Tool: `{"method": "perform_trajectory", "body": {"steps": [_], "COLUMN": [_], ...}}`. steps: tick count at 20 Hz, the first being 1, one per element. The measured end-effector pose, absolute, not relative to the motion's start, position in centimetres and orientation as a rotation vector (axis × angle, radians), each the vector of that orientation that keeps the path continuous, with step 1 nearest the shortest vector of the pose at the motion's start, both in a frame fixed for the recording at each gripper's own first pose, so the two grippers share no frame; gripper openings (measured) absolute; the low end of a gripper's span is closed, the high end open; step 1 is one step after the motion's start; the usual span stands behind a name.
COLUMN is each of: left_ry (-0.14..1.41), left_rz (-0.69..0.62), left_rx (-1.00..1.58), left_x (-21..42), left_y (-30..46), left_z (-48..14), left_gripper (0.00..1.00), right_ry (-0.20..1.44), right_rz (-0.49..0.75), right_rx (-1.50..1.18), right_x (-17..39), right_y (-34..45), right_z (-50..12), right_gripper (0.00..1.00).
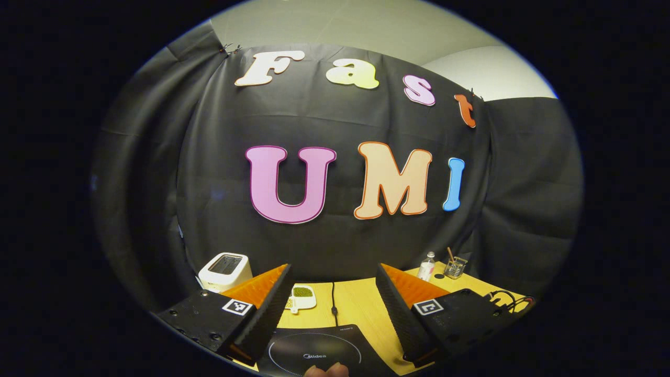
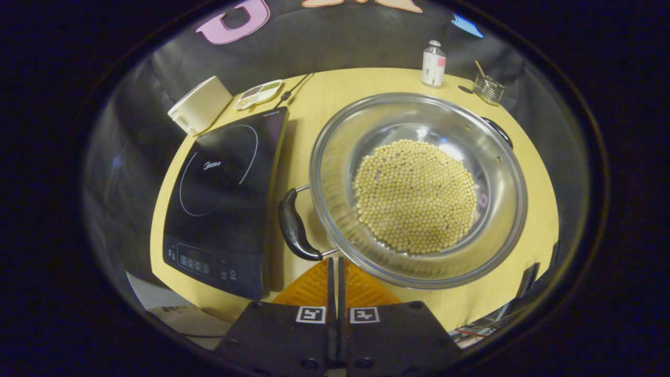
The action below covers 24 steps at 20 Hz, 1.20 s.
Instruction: First push the handle of the pot to place it horizontally, then grasp the pot with both hands and set it on the induction cooktop.
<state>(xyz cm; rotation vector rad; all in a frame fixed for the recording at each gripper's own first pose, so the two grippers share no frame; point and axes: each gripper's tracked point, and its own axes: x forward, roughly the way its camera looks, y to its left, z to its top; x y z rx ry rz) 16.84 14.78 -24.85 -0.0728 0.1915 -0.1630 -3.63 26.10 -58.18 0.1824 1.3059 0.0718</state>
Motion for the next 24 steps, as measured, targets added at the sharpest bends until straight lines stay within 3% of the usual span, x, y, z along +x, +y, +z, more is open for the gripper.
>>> {"method": "perform_trajectory", "body": {"steps": [10,17,24], "left_ry": [0.197,0.229,0.28], "left_rz": [-0.132,-0.155,-0.222], "left_rx": [-0.04,-0.036,-0.048], "left_x": [16.2,15.1,14.4], "left_y": [16.8,16.0,12.1], "left_z": [-24.9,-25.4,-26.7], "left_gripper": [0.96,0.96,0.96], "right_ry": [1.292,1.246,1.065], "right_rz": [-0.009,0.0,-0.101], "right_rx": [0.335,0.372,0.377], "right_x": [0.3,1.1,2.9], "right_y": [29.2,29.3,21.4], "right_z": [-59.0,-58.1,-54.2], "right_gripper": [0.0,0.03,0.0]}}
